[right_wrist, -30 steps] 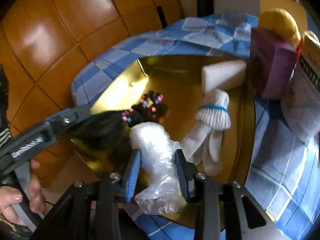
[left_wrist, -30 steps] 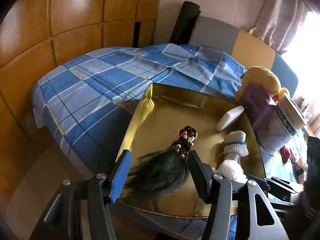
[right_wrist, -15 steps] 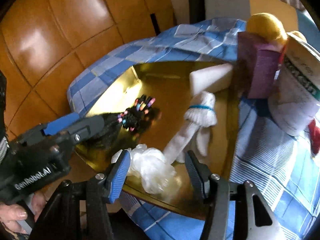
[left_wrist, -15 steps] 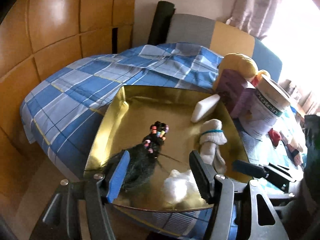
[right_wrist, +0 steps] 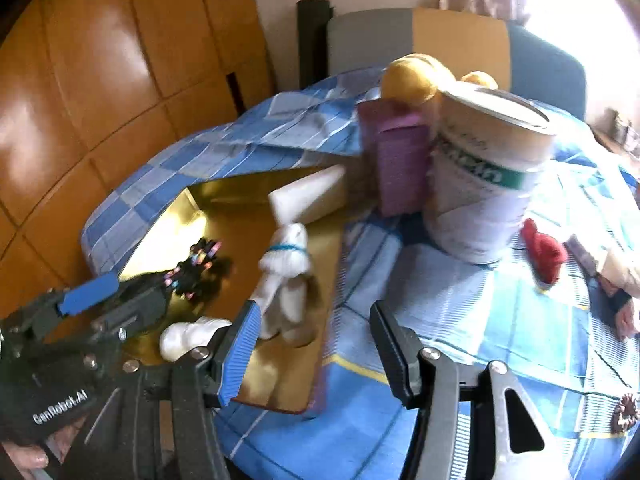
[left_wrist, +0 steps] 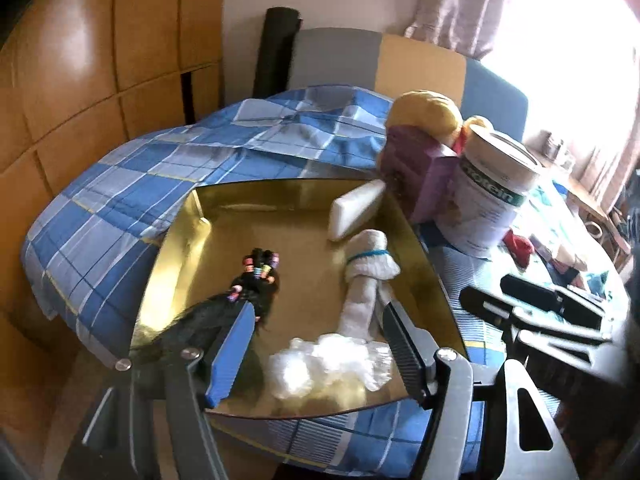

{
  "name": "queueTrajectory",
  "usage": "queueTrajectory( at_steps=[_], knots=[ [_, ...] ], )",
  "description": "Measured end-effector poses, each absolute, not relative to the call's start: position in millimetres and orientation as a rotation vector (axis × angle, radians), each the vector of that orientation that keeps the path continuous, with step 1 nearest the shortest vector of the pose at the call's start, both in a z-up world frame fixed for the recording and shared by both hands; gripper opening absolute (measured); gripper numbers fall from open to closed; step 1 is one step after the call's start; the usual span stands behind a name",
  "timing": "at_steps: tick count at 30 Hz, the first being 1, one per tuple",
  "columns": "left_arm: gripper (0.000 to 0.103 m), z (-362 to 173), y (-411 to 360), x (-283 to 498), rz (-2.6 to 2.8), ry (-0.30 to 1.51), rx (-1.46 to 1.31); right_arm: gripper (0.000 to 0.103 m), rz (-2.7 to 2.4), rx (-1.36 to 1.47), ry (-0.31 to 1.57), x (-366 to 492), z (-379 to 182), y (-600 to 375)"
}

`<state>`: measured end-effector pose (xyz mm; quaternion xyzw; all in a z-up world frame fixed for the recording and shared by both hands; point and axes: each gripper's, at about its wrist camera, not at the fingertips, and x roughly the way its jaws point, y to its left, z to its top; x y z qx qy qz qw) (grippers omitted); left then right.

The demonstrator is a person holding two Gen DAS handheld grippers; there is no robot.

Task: Organize soft objects
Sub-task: 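Lower the clear plastic bag into the gold tray and open the right gripper, then move both grippers away from the tray toward the items on the bed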

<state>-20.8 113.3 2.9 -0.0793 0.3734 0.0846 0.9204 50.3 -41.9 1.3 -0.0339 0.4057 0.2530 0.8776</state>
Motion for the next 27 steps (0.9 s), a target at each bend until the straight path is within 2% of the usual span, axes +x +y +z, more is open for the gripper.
queueTrajectory(
  at_steps=[18,27],
  knots=[
    [0.071,8,67,-10,0.051,0.771,-0.065,0.057,0.395,-0.023,0.799,51,15,-103],
    [0.071,9,32,2,-0.045,0.786,0.005,0.057,0.246,0.029,0.790,65,23,-174]
  ],
)
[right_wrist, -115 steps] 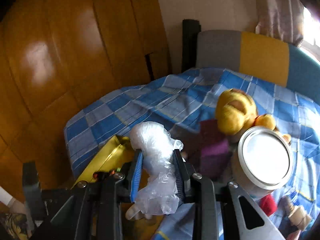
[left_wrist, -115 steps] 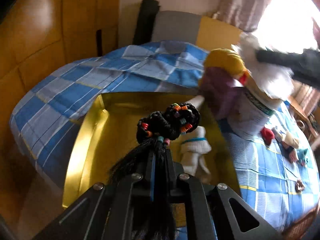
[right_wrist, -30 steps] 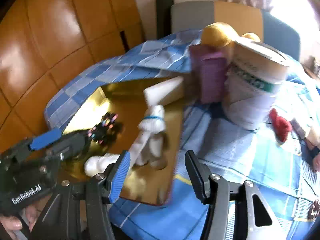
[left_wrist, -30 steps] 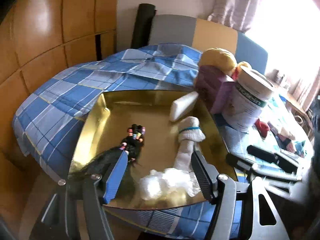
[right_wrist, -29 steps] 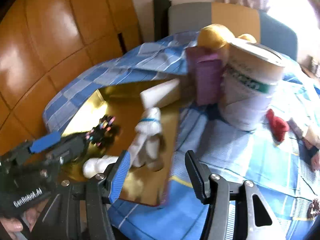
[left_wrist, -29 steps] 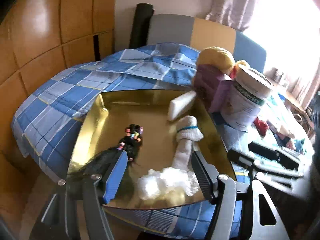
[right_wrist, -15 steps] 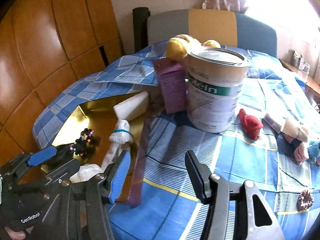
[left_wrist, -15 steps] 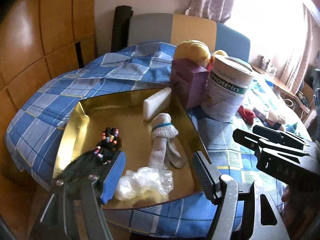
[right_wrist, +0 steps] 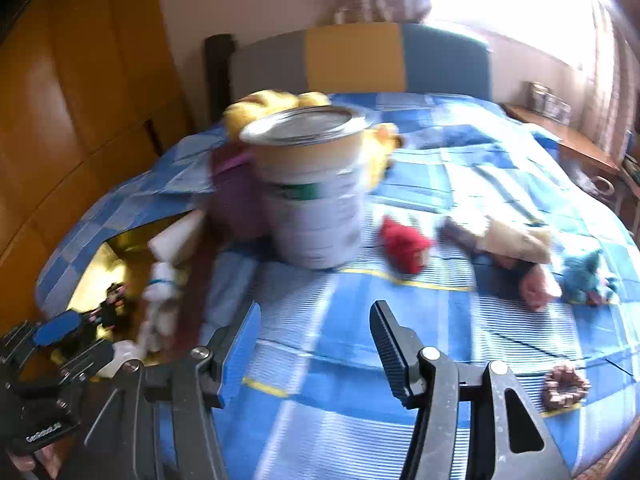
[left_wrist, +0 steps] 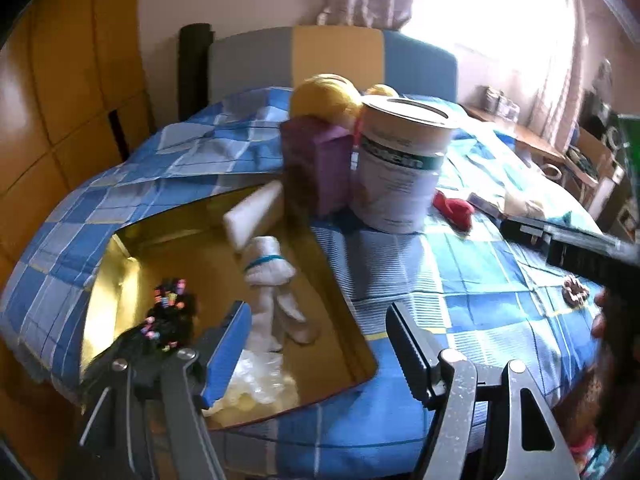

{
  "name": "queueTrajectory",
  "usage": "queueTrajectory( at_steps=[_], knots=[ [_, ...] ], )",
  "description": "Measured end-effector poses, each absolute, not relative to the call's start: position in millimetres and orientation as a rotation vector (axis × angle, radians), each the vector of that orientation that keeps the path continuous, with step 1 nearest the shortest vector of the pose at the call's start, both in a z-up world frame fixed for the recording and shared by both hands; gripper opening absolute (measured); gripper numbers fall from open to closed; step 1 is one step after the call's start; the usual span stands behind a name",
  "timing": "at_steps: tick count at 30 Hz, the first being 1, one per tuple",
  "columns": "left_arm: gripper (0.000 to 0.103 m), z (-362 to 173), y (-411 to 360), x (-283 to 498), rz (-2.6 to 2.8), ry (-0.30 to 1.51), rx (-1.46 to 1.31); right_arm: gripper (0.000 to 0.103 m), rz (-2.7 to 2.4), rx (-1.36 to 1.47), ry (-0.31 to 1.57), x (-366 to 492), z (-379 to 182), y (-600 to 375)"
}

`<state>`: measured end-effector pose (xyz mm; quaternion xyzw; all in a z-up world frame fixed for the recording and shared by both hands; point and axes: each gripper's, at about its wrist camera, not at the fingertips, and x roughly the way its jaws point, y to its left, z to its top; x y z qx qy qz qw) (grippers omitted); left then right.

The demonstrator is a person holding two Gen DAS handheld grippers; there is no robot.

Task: Organize soft objects
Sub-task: 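Move both grippers away from the tray toward the items on the bed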

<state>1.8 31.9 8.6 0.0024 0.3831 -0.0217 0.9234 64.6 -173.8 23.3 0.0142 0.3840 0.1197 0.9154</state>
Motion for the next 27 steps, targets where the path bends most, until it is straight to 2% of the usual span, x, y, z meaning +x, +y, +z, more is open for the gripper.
queueTrajectory(
  at_steps=[17,20,24,27],
  knots=[
    [0.070,5,-54,34,-0.277,0.832,0.134,0.058,-0.199,0.177,0.724,109,36,-372],
    [0.062,-2,-73,49,-0.329,0.880,0.120,0.058,-0.263,0.216,0.713,114,25,-399],
    [0.045,-14,-99,76,-0.372,0.953,0.068,0.057,-0.266,0.332,0.728,115,13,-422],
    [0.044,-23,-122,102,-0.374,0.995,0.037,0.057,-0.266,0.360,0.718,112,12,-427]
  ],
)
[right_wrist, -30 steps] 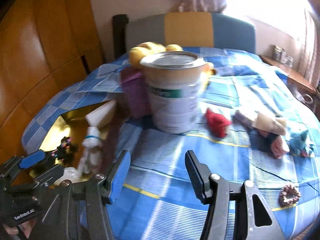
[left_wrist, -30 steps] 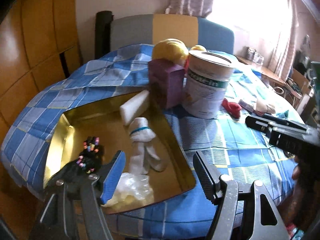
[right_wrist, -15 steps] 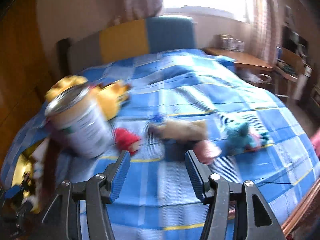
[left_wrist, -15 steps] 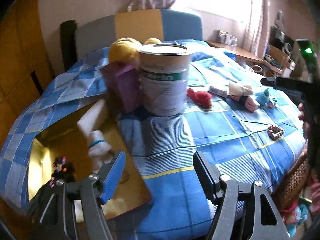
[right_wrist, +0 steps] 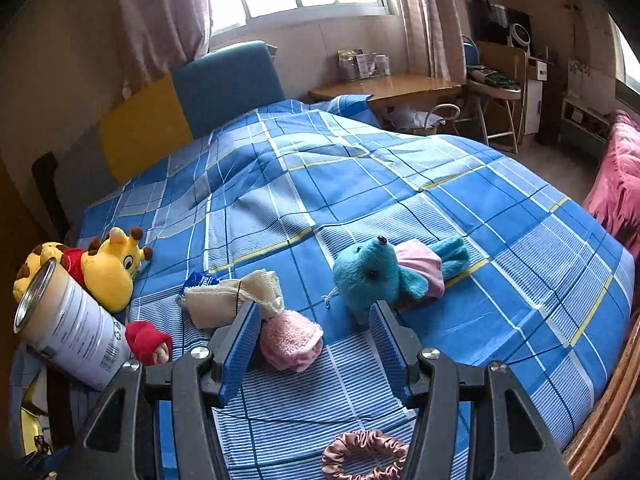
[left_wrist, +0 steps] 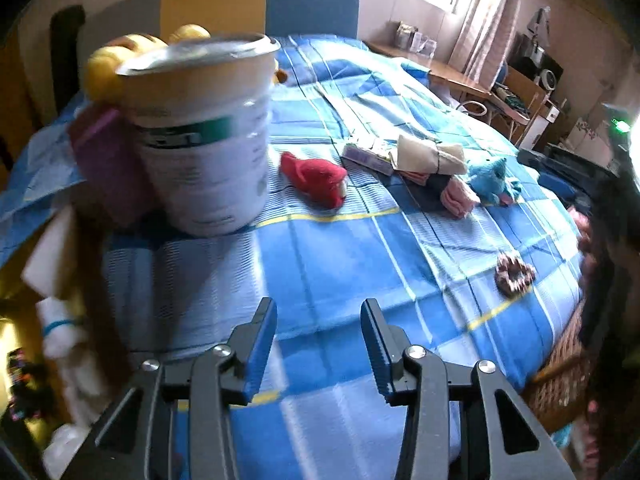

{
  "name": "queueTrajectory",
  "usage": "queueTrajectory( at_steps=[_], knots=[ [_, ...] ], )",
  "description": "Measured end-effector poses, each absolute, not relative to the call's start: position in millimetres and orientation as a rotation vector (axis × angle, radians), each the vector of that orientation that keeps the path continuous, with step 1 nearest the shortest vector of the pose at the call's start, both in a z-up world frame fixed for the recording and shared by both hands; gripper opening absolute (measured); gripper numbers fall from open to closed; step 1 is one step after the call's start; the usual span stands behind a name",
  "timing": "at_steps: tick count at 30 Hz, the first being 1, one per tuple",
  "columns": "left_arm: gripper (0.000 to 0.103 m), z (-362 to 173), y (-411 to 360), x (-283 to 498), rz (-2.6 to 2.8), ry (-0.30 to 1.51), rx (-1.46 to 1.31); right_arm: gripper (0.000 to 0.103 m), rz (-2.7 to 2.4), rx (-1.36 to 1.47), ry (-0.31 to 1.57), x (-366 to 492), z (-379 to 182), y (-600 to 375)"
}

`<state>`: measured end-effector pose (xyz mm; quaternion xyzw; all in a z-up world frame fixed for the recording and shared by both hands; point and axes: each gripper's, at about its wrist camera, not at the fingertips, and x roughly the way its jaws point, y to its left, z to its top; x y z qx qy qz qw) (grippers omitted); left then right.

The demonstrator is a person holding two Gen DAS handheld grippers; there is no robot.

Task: Organize soft objects
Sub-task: 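Move both grippers away from the tray toward the items on the bed, then grasp the red sock with the left gripper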

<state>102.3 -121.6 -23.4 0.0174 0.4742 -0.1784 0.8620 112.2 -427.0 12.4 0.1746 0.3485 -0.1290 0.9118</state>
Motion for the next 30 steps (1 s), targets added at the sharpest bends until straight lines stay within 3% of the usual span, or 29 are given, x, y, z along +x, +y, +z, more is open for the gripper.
queueTrajectory(
  at_steps=[7,10,17,19,21,23,24,25,30],
  knots=[
    [0.047,-41,-172,160,-0.334,1.041,0.005,0.058,-0.232,0.404,0.706,108,12,-428],
    [0.056,-51,-194,187,-0.283,1.044,0.036,0.058,-0.218,0.436,0.700,108,12,-432],
    [0.056,-78,-218,229,-0.139,1.051,0.111,0.058,-0.183,0.499,0.703,108,9,-438],
    [0.065,-81,-220,238,-0.109,1.036,0.119,0.058,-0.174,0.507,0.703,108,8,-439],
    [0.066,-85,-223,246,-0.093,1.021,0.136,0.058,-0.170,0.512,0.699,109,8,-439],
    [0.061,-89,-229,251,-0.098,1.015,0.169,0.058,-0.165,0.513,0.704,109,7,-438],
    [0.039,-90,-231,252,-0.115,1.003,0.181,0.058,-0.165,0.513,0.705,110,7,-438],
    [0.032,-89,-234,252,-0.138,0.975,0.206,0.058,-0.166,0.514,0.704,109,7,-438],
    [0.025,-74,-224,235,-0.306,0.924,0.141,0.058,-0.172,0.521,0.688,107,7,-440]
  ],
)
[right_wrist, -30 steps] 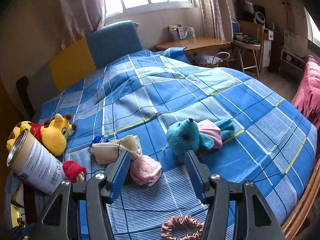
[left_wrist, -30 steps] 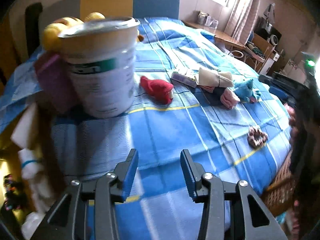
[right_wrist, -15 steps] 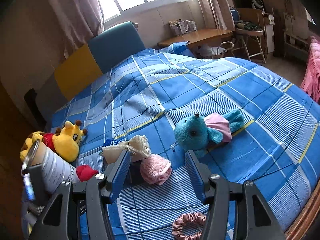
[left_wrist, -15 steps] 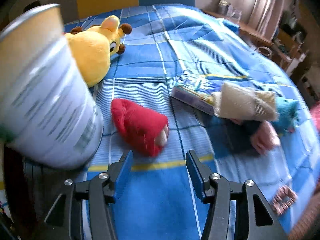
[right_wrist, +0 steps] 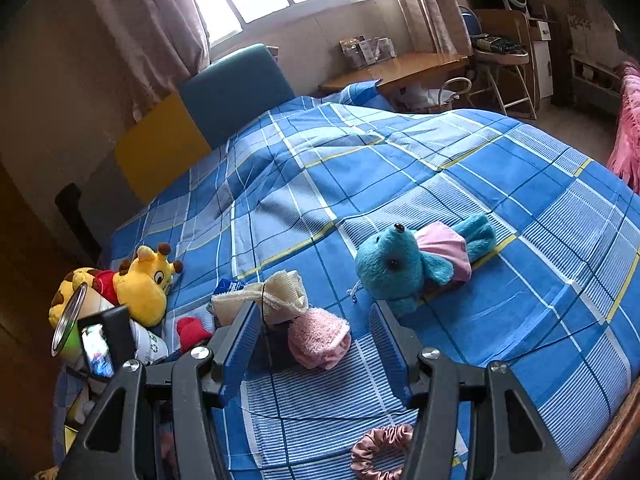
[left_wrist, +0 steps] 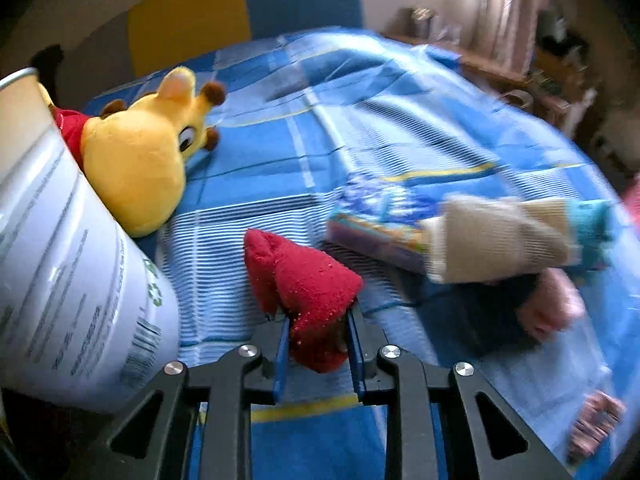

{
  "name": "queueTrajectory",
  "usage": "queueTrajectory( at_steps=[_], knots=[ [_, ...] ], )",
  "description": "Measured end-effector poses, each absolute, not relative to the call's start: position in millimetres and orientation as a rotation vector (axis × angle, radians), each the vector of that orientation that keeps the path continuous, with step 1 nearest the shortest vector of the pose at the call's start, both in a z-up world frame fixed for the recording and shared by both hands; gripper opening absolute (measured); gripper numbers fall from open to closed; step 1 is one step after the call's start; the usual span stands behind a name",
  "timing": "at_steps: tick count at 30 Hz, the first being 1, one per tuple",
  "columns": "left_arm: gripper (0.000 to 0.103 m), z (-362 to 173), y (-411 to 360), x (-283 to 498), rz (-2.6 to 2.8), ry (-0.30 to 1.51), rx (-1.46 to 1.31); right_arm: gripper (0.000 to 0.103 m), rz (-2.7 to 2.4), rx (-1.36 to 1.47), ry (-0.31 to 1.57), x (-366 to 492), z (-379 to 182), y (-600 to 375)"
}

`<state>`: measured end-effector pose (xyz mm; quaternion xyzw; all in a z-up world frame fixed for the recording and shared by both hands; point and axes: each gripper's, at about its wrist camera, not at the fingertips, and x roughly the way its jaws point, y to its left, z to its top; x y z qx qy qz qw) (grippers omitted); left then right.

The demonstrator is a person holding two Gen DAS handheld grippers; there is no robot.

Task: Organize soft objects
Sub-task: 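Grasp the red sock with the left gripper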

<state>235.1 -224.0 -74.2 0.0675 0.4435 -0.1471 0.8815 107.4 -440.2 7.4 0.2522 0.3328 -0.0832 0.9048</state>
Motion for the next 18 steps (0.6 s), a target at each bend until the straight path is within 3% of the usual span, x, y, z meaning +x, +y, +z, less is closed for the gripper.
queueTrajectory(
  at_steps=[9,18],
  knots=[
    [0.025,-70,-196,155,-0.494,0.930,0.100,0.058,-0.184,0.544,0.701,108,5,-446],
    [0.025,-89,-193,136,-0.437,0.925,0.139,0.058,-0.200,0.554,0.729,108,1,-447]
  ],
)
